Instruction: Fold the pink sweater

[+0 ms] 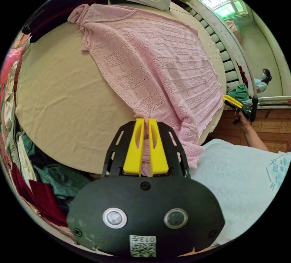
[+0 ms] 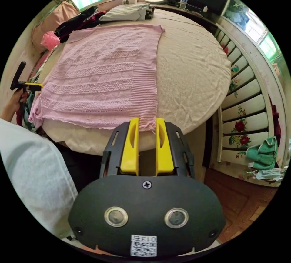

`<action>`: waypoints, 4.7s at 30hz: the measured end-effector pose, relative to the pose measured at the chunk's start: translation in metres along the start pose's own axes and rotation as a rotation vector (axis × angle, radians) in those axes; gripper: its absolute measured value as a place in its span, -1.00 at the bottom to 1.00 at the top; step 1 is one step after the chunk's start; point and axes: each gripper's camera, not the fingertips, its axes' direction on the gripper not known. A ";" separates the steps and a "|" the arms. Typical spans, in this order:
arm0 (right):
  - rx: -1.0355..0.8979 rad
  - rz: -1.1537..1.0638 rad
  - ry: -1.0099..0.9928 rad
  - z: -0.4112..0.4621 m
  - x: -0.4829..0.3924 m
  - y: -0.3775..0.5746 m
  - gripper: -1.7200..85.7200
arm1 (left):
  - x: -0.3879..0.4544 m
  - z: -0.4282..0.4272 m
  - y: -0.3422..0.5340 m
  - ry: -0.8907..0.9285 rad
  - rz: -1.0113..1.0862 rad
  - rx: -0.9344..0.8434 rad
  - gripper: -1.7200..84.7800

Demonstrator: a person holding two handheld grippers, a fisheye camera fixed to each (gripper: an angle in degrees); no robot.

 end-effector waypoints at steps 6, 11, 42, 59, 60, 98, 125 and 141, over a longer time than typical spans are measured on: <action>-0.036 -0.117 0.132 -0.007 -0.027 0.000 -0.92 | -0.005 -0.046 0.032 -0.035 0.027 -0.015 -0.94; -0.019 -0.125 0.141 -0.014 -0.020 0.004 -0.93 | -0.031 -0.069 0.053 -0.111 -0.008 0.012 -0.92; -0.015 -0.532 0.133 -0.006 -0.068 0.019 -0.92 | 0.141 -0.074 0.174 -0.137 0.425 -0.145 -0.84; -0.025 -0.523 0.124 -0.012 -0.048 -0.003 -0.93 | 0.145 -0.110 0.144 -0.112 0.456 -0.265 -0.90; 0.004 -0.519 0.128 -0.020 -0.044 -0.009 -0.93 | 0.144 -0.123 0.132 -0.167 0.471 -0.238 -0.90; -0.003 -0.133 -0.163 0.035 0.063 -0.106 -0.74 | 0.020 0.004 0.088 -0.262 0.254 -0.055 -0.83; -0.017 -0.154 -0.153 0.014 0.046 -0.136 -0.74 | -0.113 -0.004 0.060 0.049 -0.020 0.017 -0.70; -0.159 -0.245 -0.107 0.001 0.030 -0.173 -0.86 | -0.119 -0.007 0.033 0.094 -0.051 -0.185 -0.89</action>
